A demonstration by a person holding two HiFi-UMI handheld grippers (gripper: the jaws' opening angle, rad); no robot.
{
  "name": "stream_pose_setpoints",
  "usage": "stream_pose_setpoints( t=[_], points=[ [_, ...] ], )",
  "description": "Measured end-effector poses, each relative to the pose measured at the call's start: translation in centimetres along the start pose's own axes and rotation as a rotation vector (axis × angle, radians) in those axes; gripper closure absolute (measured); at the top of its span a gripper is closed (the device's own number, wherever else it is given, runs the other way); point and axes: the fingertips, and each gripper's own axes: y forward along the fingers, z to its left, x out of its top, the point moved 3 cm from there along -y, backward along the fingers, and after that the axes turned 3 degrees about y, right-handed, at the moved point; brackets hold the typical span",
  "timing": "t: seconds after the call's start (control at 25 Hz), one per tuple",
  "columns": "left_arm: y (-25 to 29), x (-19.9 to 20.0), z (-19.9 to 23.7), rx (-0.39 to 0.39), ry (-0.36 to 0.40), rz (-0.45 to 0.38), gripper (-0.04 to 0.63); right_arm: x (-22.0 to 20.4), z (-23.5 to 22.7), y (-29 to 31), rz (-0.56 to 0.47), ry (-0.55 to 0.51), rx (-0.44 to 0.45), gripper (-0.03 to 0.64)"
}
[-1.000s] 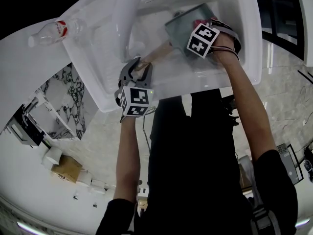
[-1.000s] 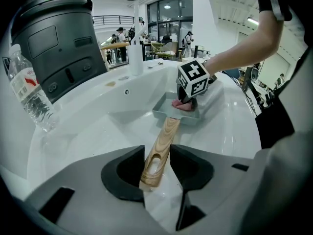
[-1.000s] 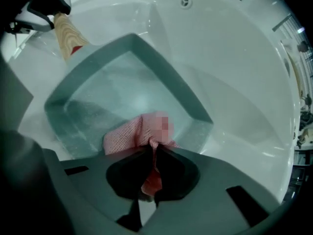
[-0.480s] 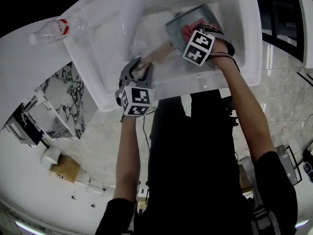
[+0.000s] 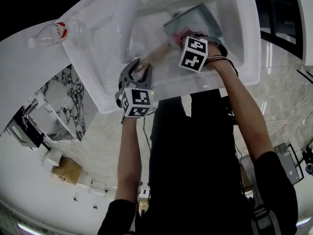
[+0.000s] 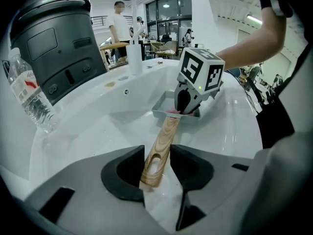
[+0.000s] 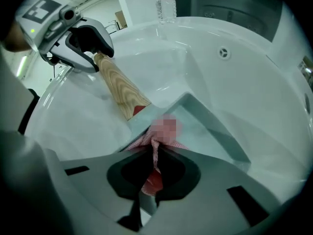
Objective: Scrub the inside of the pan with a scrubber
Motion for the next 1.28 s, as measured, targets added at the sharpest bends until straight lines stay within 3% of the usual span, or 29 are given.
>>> stream_pose_setpoints(
  t=[0.08,0.36,0.6,0.72,0.88,1.16,1.28],
  points=[
    [0.0,0.0,0.0,-0.001,0.004,0.004,0.413,-0.7,-1.2,0.0,0.029,0.013,-0.049,0.589],
    [0.1,0.0,0.0,0.007,0.003,0.013,0.413,-4.3,-7.8,-0.1,0.171,0.045,-0.383,0.589],
    [0.1,-0.1,-0.1,0.009,0.005,0.014,0.413,-6.2,-10.1,-0.2,0.255,0.091,-0.547,0.589],
    [0.1,-0.1,-0.2,0.011,0.01,0.016,0.413,-5.2,-9.4,-0.4,0.148,0.22,-0.475,0.591],
    [0.0,0.0,-0.3,0.011,0.013,0.018,0.413,-2.5,-6.9,-0.4,-0.025,0.34,-0.241,0.591],
    [0.0,-0.1,-0.5,0.02,0.028,0.024,0.413,0.7,-3.7,0.1,-0.16,0.359,-0.009,0.591],
    [0.0,0.0,-0.6,0.022,0.031,0.026,0.413,1.6,-2.5,0.0,-0.201,0.316,0.033,0.589]
  ],
)
